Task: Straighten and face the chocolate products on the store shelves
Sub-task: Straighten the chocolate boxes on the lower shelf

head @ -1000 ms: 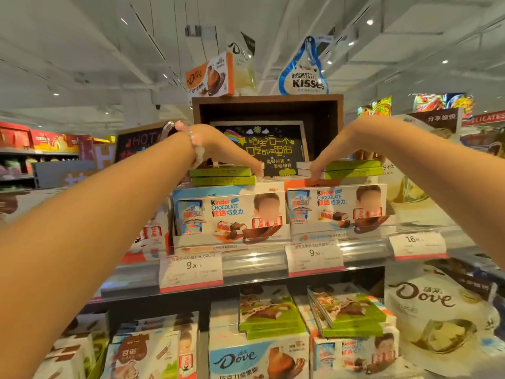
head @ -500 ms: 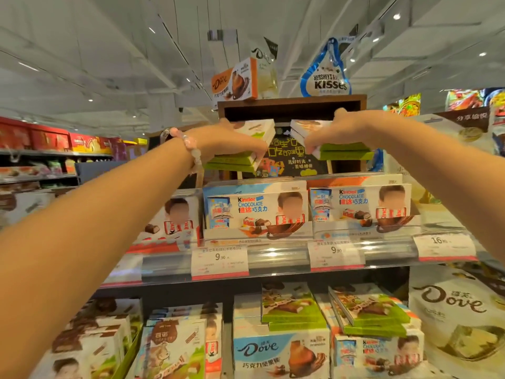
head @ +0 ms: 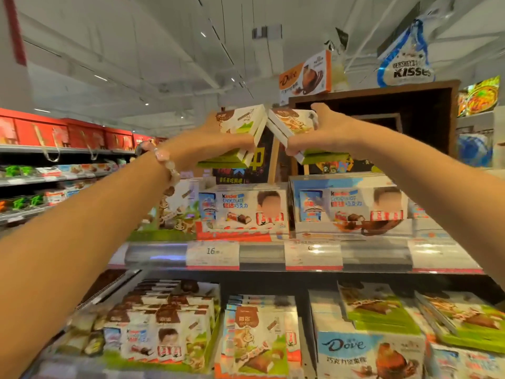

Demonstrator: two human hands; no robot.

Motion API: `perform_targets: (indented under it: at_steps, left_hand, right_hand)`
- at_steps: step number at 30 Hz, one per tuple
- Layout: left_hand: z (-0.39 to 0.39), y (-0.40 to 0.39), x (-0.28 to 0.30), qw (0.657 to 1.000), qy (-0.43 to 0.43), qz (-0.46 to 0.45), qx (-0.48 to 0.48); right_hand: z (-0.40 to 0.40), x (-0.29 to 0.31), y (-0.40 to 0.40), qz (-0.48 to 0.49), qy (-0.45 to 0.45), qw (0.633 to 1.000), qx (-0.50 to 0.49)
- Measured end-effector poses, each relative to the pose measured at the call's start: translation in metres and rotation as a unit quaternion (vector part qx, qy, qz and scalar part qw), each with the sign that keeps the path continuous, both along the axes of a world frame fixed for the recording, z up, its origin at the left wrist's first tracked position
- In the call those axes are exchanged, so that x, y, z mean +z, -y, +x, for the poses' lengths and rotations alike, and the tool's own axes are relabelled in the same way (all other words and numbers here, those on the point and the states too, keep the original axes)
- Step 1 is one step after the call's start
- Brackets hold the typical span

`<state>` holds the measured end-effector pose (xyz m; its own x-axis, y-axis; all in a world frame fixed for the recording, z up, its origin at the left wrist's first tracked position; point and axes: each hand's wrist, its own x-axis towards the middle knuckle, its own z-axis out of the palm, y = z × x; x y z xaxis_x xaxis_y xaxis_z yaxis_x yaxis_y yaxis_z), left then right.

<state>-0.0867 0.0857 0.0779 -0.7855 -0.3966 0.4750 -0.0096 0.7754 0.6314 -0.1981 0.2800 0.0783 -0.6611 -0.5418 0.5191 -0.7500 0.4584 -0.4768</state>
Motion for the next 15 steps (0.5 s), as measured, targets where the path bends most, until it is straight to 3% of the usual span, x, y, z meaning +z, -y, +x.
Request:
perform_targets:
  at_steps: [6,11,15]
  left_hand:
    - [0.047,0.052,-0.008,0.997,-0.025,0.061,0.031]
    - [0.085,0.094,-0.017,0.993,-0.02,0.103,-0.051]
    - [0.1,0.124,-0.03,0.967,-0.045,0.213,-0.136]
  right_hand:
    - [0.031,-0.008,0.059,-0.041,0.004,0.999,0.035]
    - [0.057,-0.018,0.103,-0.107,-0.018,0.993,0.045]
    - [0.078,-0.026,0.134,-0.105,-0.057,0.993,0.002]
